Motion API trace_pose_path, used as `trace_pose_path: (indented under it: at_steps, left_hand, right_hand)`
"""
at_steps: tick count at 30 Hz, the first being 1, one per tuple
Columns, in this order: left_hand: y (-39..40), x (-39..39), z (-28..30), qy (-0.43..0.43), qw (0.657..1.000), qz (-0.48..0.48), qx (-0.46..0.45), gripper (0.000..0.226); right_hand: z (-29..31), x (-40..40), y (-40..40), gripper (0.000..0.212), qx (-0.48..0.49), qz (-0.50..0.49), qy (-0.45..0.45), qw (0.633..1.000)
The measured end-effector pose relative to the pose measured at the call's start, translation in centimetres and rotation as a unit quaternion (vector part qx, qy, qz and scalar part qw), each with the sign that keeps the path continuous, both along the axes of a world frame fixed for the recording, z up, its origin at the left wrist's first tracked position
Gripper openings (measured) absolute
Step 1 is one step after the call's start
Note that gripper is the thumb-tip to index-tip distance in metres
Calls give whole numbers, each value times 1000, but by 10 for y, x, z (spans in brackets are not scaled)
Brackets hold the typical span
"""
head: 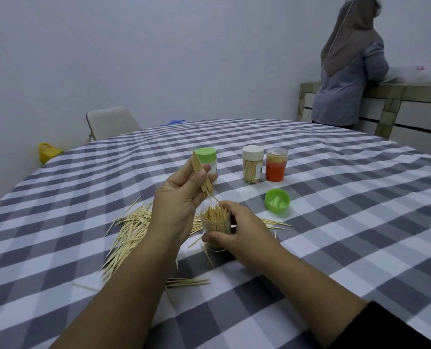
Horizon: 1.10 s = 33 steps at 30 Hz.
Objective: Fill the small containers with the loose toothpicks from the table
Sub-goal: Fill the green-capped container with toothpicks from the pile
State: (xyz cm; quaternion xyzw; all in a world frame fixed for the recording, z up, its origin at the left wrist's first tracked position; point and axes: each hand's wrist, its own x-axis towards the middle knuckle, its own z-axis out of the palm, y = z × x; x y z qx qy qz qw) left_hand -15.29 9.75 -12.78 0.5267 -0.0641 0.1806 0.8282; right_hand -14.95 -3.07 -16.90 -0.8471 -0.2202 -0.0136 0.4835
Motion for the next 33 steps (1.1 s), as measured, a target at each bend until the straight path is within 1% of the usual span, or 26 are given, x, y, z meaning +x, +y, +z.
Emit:
trace_pose_path:
  at_steps: [3, 7, 11, 14, 16, 18, 20, 24, 26, 29, 31, 33]
  left_hand:
    - [1, 1, -2, 1, 1000, 4, 29, 27]
    - [-2, 2, -8, 22, 998, 4, 61, 37]
    - [-5, 4, -15, 47, 995, 3, 91, 35]
    - [-3, 5, -18, 81, 991, -38, 103, 35]
    - [-3, 6, -20, 114, 985, -72, 110, 32]
    - [-2, 6, -21, 131, 980, -86, 126, 28]
    - [-1, 6, -21, 135, 977, -91, 140, 28]
    - [-2, 6, -20, 124, 978, -92, 141, 22]
    - [-2, 6, -20, 120, 979, -80, 146, 30]
    - [-2, 5, -19, 126, 975, -69, 169, 24]
    - [-2, 4, -18, 129, 972, -65, 187, 21]
    - [-1, 3, -17, 124, 967, -53, 218, 20]
  right_hand:
    - [-1, 1, 0, 59, 0, 1, 1, 1000]
    - [-2, 2, -1, 61, -1, 2, -2, 1000]
    - [-3, 3, 0, 60, -3, 2, -1, 1000]
    - [-3, 4, -1, 59, 2, 1, 2, 1000]
    - [-2, 4, -3, 59, 2, -3, 1, 1000]
    - [0, 4, -4, 61, 4, -4, 0, 1000]
    - [1, 3, -4, 61, 7, -2, -1, 1000]
    - [2, 2, -6, 53, 11, -5, -3, 1000]
    - [3, 1, -7, 51, 5, -1, 1, 1000]
    - [3, 1, -8, 50, -1, 5, 4, 1000]
    - [4, 2, -9, 53, -10, 12, 15, 1000]
    - [5, 4, -13, 69, 1, 35, 50, 998]
